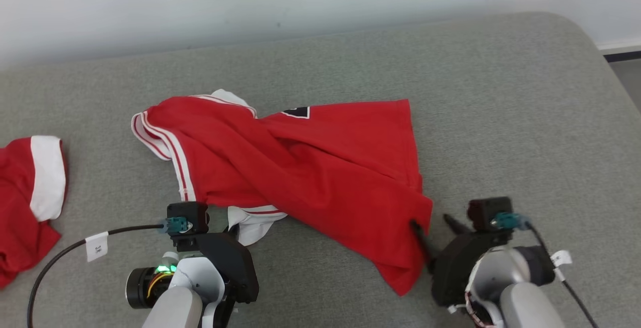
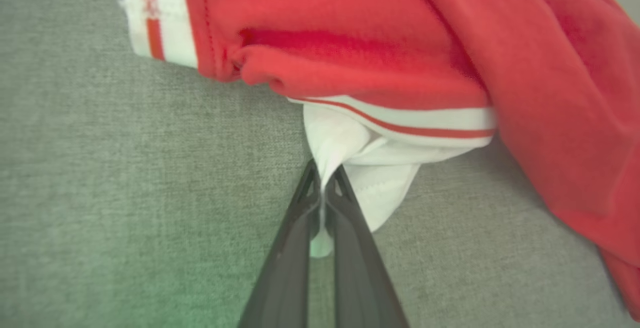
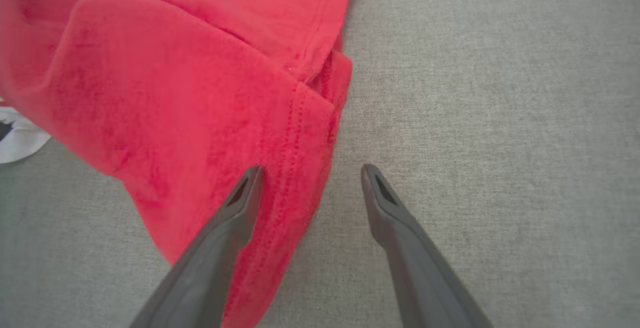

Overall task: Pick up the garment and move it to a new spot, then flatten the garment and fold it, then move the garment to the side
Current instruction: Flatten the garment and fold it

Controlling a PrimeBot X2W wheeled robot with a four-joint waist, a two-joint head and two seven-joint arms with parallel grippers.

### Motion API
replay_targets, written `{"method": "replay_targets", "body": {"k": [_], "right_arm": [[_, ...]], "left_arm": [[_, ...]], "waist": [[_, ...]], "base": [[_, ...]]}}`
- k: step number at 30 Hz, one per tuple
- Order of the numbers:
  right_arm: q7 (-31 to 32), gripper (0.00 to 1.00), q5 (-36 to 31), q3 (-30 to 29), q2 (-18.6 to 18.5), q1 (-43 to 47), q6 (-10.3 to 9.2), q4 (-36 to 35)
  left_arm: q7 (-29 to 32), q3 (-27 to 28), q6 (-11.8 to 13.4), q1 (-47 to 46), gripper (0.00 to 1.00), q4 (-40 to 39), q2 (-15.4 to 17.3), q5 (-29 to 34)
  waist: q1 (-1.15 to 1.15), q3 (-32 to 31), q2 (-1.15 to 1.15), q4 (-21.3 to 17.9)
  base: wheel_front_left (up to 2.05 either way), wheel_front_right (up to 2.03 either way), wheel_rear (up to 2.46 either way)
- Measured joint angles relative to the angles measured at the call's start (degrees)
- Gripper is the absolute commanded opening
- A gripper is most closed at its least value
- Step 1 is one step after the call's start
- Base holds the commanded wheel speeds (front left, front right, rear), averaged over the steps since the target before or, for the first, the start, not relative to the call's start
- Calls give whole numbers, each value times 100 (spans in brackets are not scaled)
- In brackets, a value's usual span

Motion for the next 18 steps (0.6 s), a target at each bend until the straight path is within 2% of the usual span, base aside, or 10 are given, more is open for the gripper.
{"method": "replay_targets", "body": {"k": [2, 7, 8, 9, 13, 18], "right_arm": [[-31, 100, 97, -108, -12, -83, 0, 79], [3, 100, 485, 196, 9, -191, 0, 352], [3, 79, 502, 229, 4, -236, 0, 398], [1, 0, 488, 259, 1, -280, 0, 430], [-254, 0, 383, 232, 12, -409, 0, 380], [-488, 0, -304, -477, -5, -681, 0, 64]], "left_arm": [[16, -15, 32, 10, 0, -80, 0, -5], [55, -24, 58, 25, 0, -210, 3, -33], [57, -22, 77, 26, 0, -230, 3, -40], [56, -23, 81, 29, 0, -247, 3, -41], [-138, 49, 87, 108, 0, -379, 3, -101], [-453, 259, 143, 301, 0, -705, 53, -205]], "waist": [[0, 44, 0, 61], [0, 131, 0, 150], [0, 141, 0, 160], [0, 146, 0, 169], [0, 113, 0, 181], [0, -10, 0, 213]], "base": [[0, 0, 0], [0, 0, 0], [0, 0, 0], [0, 0, 0], [0, 0, 0], [0, 0, 0]]}}
